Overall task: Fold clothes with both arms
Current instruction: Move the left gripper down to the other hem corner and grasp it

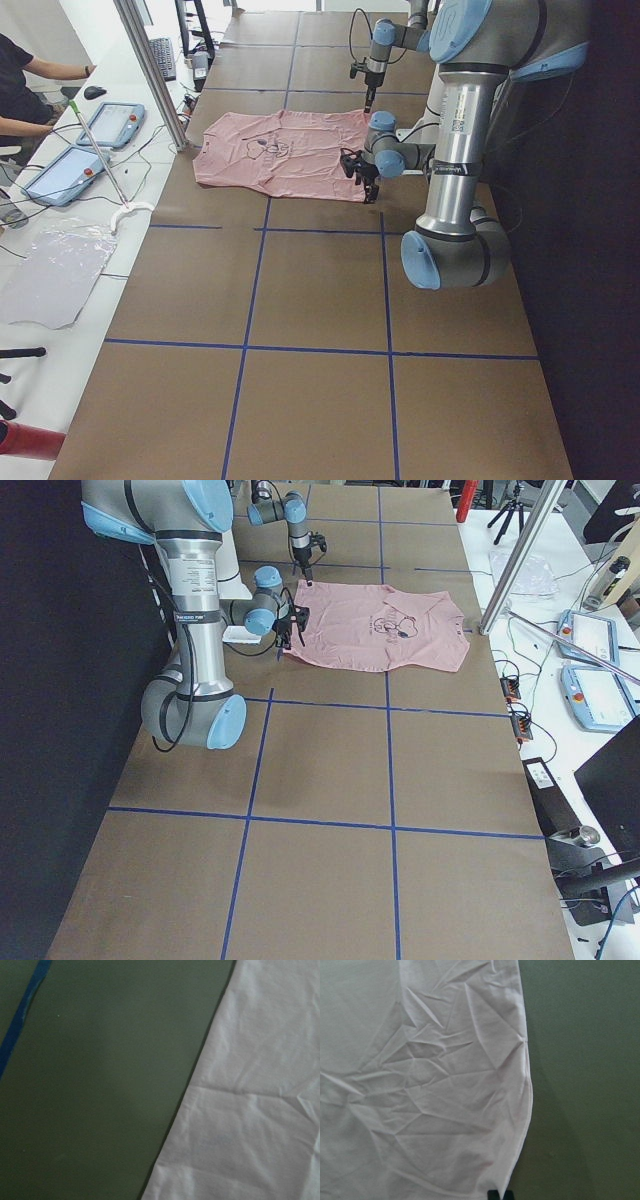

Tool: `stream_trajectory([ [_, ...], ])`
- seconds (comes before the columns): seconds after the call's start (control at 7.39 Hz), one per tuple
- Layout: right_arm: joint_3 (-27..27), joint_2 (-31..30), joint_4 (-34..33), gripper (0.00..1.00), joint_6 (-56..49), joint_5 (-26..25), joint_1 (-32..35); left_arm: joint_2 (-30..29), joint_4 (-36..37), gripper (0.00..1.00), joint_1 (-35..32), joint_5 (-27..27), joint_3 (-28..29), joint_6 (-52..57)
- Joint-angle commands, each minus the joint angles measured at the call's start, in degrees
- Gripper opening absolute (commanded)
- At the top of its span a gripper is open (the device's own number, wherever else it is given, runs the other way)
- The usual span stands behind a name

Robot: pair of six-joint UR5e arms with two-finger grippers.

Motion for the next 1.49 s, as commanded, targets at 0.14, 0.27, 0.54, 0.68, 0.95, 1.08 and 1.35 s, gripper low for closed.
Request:
stream_trajectory([
  [0.14,-0.01,0.0,0.0,0.0,-0.07,0.01,0.07,0.32,0.01,0.98,1.21,0.08,0.09,0.05],
  [0.27,-0.01,0.0,0.0,0.0,0.01,0.1,0.07,0.32,0.01,0.98,1.39,0.08,0.0,0.05],
  [0.54,0.08,0.0,0.0,0.0,-0.07,0.01,0.07,1.1,0.01,0.96,2.1,0.17,0.09,0.05],
  [0.68,-0.01,0.0,0.0,0.0,-0.07,0.1,0.07,1.11,0.01,0.93,2.18,0.17,0.0,0.05],
  [0.95,0.08,0.09,0.0,0.0,0.01,0.1,0.07,1.11,0.01,0.73,2.18,0.17,-0.08,-0.04],
  [1.08,0.08,0.0,0.0,0.0,0.01,0.1,0.07,1.11,0.01,0.54,2.18,0.17,-0.08,0.05],
  [1.35,0.08,0.0,0.0,0.0,0.01,0.01,0.07,1.02,0.01,0.26,2.36,0.17,-0.08,0.05],
])
